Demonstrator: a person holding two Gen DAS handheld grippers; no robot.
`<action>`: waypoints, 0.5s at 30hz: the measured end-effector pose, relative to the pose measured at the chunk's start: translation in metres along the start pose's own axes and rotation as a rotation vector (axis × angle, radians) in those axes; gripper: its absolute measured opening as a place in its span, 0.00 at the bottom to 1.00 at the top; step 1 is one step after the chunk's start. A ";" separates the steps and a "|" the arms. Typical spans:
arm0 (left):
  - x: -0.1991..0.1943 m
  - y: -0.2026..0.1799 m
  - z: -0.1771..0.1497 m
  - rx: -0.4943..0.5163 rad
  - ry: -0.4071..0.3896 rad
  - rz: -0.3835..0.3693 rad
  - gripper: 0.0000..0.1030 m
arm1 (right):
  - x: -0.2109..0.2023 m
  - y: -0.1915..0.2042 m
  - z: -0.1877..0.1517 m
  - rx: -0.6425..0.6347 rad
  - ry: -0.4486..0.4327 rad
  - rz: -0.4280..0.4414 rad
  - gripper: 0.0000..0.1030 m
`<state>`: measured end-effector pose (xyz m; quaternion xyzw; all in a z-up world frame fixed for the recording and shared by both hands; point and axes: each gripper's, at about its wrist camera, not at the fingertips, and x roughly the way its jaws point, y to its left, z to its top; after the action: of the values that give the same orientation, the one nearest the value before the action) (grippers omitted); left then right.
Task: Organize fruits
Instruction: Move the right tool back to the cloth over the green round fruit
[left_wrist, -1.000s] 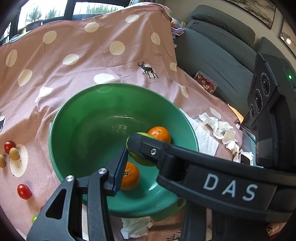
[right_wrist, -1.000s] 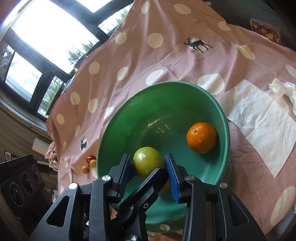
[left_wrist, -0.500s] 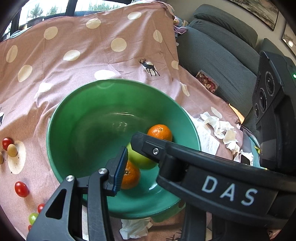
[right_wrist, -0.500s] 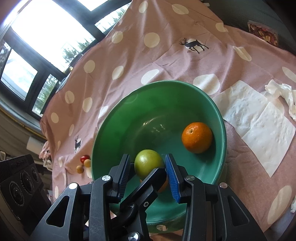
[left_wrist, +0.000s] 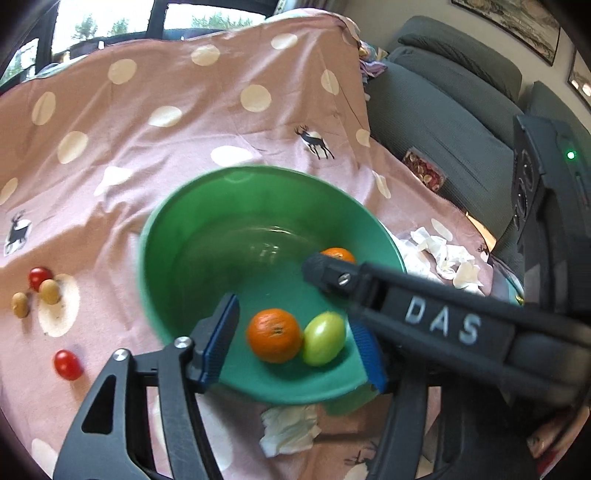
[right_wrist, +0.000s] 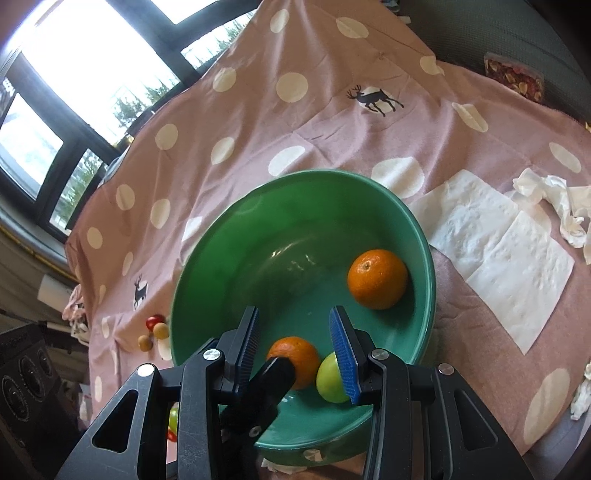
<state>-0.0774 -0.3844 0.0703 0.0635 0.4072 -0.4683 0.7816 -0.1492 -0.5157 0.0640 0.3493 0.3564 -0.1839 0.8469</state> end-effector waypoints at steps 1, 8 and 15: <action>-0.008 0.003 -0.001 -0.003 -0.011 0.014 0.65 | -0.002 0.002 0.000 -0.006 -0.010 -0.007 0.41; -0.061 0.044 -0.012 -0.096 -0.075 0.109 0.73 | -0.024 0.025 -0.004 -0.069 -0.054 0.017 0.41; -0.119 0.099 -0.048 -0.261 -0.148 0.240 0.79 | -0.032 0.055 -0.012 -0.151 -0.068 0.054 0.41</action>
<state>-0.0545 -0.2252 0.0936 -0.0247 0.3954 -0.3182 0.8613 -0.1462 -0.4673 0.1067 0.2876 0.3304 -0.1453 0.8871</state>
